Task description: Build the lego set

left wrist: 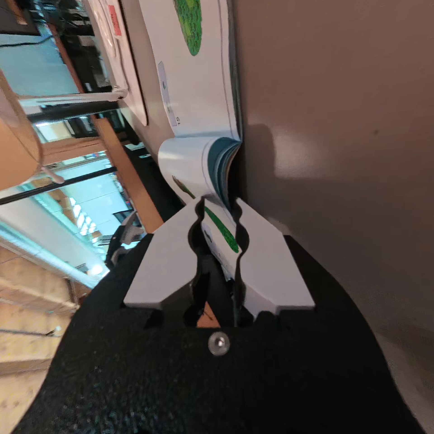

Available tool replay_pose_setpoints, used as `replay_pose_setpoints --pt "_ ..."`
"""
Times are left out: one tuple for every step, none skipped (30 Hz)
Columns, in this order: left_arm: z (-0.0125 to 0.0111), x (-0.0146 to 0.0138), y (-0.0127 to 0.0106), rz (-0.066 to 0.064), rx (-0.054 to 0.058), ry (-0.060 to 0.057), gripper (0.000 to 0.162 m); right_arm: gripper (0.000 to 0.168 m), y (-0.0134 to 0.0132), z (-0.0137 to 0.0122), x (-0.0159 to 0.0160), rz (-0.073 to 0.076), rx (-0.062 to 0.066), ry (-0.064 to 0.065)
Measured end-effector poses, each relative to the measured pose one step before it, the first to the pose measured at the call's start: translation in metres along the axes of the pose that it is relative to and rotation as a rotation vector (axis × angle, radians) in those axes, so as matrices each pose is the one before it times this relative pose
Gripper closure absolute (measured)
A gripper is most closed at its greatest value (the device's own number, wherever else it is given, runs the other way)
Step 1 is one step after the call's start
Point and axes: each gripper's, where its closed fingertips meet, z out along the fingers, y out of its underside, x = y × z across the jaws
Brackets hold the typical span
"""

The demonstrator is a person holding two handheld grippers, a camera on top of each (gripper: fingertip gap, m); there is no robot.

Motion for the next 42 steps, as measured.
replay_pose_setpoints --pt "-0.00095 -0.00230 -0.00025 0.0050 0.0009 -0.0432 0.150 0.166 0.00039 0.00049 -0.00230 -0.0067 -0.0036 -0.0138" --pt "-0.00192 -0.00493 -0.00016 -0.0024 -0.0002 -0.0514 0.153 0.165 0.00062 0.00062 -0.00246 -0.0085 -0.0054 -0.0134" --pt "-0.00195 -0.00513 -0.00018 -0.0155 -0.0017 -0.0397 0.155 0.165 0.00041 0.00057 -0.00259 -0.0105 -0.0043 -0.0135" --pt "-0.00202 -0.00647 -0.00095 -0.0327 0.0003 -0.0366 0.157 0.165 0.00006 0.00044 -0.00245 -0.0125 -0.0015 -0.0110" --pt "-0.00225 -0.00819 -0.00106 -0.0402 0.0012 -0.0366 0.160 0.164 -0.00023 0.00015 -0.00246 -0.0141 0.0017 -0.0108" --pt "-0.00184 -0.00796 -0.00142 -0.0395 0.0020 -0.0257 0.162 0.164 -0.00045 -0.00006 -0.00231 -0.0131 0.0024 -0.0103" --pt "-0.00159 -0.00987 -0.00156 -0.0395 0.0031 -0.0297 0.162 0.164 -0.00019 0.00012 -0.00192 -0.0106 0.0014 -0.0081" --pt "-0.00114 -0.01115 -0.00205 -0.0374 0.0043 -0.0293 0.162 0.164 -0.00014 0.00012 -0.00153 -0.0092 -0.0004 -0.0055" --pt "-0.00070 -0.01153 -0.00321 -0.0331 0.0095 -0.0237 0.162 0.164 0.00118 0.00057 -0.00066 -0.0083 -0.0098 0.0012" --pt "-0.00028 -0.01237 -0.00369 -0.0296 0.0097 -0.0215 0.162 0.163 0.00349 0.00118 0.00091 -0.0077 -0.0288 0.0125" --pt "-0.00011 -0.01352 -0.00467 -0.0236 0.0129 -0.0226 0.162 0.161 0.00393 0.00191 -0.00075 -0.0106 -0.0328 0.0031" --pt "-0.00074 -0.01507 -0.00556 -0.0176 0.0192 -0.0265 0.162 0.159 0.00334 0.00201 -0.00294 -0.0121 -0.0278 -0.0104" --pt "-0.00148 -0.01682 -0.00585 -0.0185 0.0237 -0.0351 0.162 0.157 0.00167 0.00172 -0.00321 0.0018 -0.0185 -0.0088" --pt "-0.00204 -0.01707 -0.00587 -0.0239 0.0268 -0.0342 0.162 0.155 -0.00165 0.00121 -0.00555 0.0282 -0.0037 -0.0218" --pt "-0.00236 -0.01662 -0.00579 -0.0261 0.0297 -0.0307 0.162 0.151 -0.00584 0.00078 -0.00911 0.0562 0.0091 -0.0429" --pt "-0.00280 -0.01649 -0.00605 -0.0251 0.0344 -0.0310 0.162 0.147 -0.00842 0.00085 -0.01298 0.0773 0.0164 -0.0611" --pt "-0.00296 -0.01613 -0.00654 -0.0237 0.0364 -0.0308 0.162 0.144 -0.00793 0.00171 -0.01645 0.0908 0.0168 -0.0741" --pt "-0.00303 -0.01535 -0.00688 -0.0243 0.0357 -0.0275 0.162 0.140 -0.00492 0.00309 -0.01860 0.0976 0.0092 -0.0836" --pt "-0.00303 -0.01466 -0.00761 -0.0214 0.0354 -0.0254 0.162 0.135 -0.00206 0.00463 -0.01919 0.1045 0.0053 -0.0845" --pt "-0.00316 -0.01381 -0.00842 -0.0169 0.0349 -0.0233 0.162 0.134 0.00006 0.00590 -0.01979 0.1049 0.0083 -0.0914" --pt "-0.00284 -0.01307 -0.00881 -0.0137 0.0329 -0.0223 0.162 0.134 0.00266 0.00708 -0.01811 0.0892 0.0032 -0.0818" --pt "-0.00252 -0.01214 -0.00874 -0.0088 0.0298 -0.0203 0.162 0.133 0.00584 0.00798 -0.01291 0.0562 -0.0101 -0.0472" --pt "-0.00231 -0.01144 -0.00830 -0.0062 0.0264 -0.0181 0.162 0.131 0.00712 0.00850 -0.01079 0.0229 -0.0129 -0.0311" --pt "-0.00207 -0.01073 -0.00775 -0.0096 0.0237 -0.0160 0.162 0.127 0.00536 0.00865 -0.01186 0.0337 -0.0013 -0.0402" --pt "-0.00203 -0.01037 -0.00702 -0.0122 0.0217 -0.0160 0.162 0.121 0.00256 0.00859 -0.01338 0.0795 0.0149 -0.0631" --pt "-0.00236 -0.01034 -0.00687 -0.0145 0.0231 -0.0179 0.162 0.114 -0.00033 0.00831 -0.01455 0.1252 0.0337 -0.0892" --pt "-0.00223 -0.00939 -0.00645 -0.0203 0.0229 -0.0150 0.162 0.108 -0.00044 0.00789 -0.01126 0.1399 0.0397 -0.0847" --pt "-0.00184 -0.00830 -0.00566 -0.0223 0.0189 -0.0113 0.162 0.101 0.00158 0.00724 -0.00554 0.1240 0.0319 -0.0592" --pt "-0.00163 -0.00699 -0.00506 -0.0191 0.0156 -0.0086 0.162 0.093 0.00423 0.00644 -0.00340 0.0906 0.0133 -0.0487" --pt "-0.00152 -0.00586 -0.00473 -0.0139 0.0143 -0.0075 0.162 0.091 0.00689 0.00565 -0.00302 0.0598 -0.0056 -0.0440" --pt "-0.00155 -0.00460 -0.00438 -0.0077 0.0133 -0.0063 0.162 0.091 0.00639 0.00448 -0.00306 0.0494 -0.0082 -0.0404" --pt "-0.00165 -0.00350 -0.00345 -0.0003 0.0085 -0.0054 0.162 0.090 0.00354 0.00296 -0.00325 0.0582 0.0000 -0.0425" --pt "-0.00204 -0.00236 -0.00261 0.0066 0.0056 -0.0051 0.162 0.090 -0.00146 0.00108 -0.00495 0.0728 0.0214 -0.0572" --pt "-0.00242 -0.00165 -0.00180 0.0102 0.0041 -0.0054 0.162 0.090 -0.00474 -0.00041 -0.00578 0.0725 0.0350 -0.0635" --pt "-0.00313 -0.00125 -0.00165 0.0108 0.0058 -0.0072 0.162 0.092 -0.00530 -0.00131 -0.00603 0.0473 0.0343 -0.0583" --pt "-0.00366 -0.00099 -0.00090 0.0081 0.0048 -0.0063 0.162 0.095 -0.00344 -0.00116 -0.00212 0.0167 0.0212 -0.0214" --pt "-0.00382 -0.00043 -0.00033 0.0023 0.0030 -0.0030 0.162 0.096 0.00025 -0.00088 0.00569 -0.0203 -0.0063 0.0383" --pt "-0.00320 0.00054 -0.00031 -0.0069 0.0042 0.0025 0.162 0.094 0.00208 -0.00073 0.00709 -0.0410 -0.0148 0.0477" --pt "-0.00235 0.00020 -0.00018 -0.0116 0.0033 -0.0013 0.162 0.093 0.00136 -0.00027 0.00450 -0.0072 -0.0016 0.0237" --pt "-0.00140 -0.00044 0.00028 -0.0035 0.0005 -0.0038 0.162 0.091 0.00113 0.00059 -0.00128 0.0322 0.0095 -0.0224" --pt "-0.00070 -0.00087 0.00128 0.0057 -0.0047 -0.0061 0.162 0.091 0.00078 0.00130 -0.00494 0.0494 0.0157 -0.0530" --pt "-0.00053 -0.00106 0.00161 0.0109 -0.0055 -0.0049 0.162 0.094 0.00072 0.00151 -0.00612 0.0425 0.0171 -0.0608"
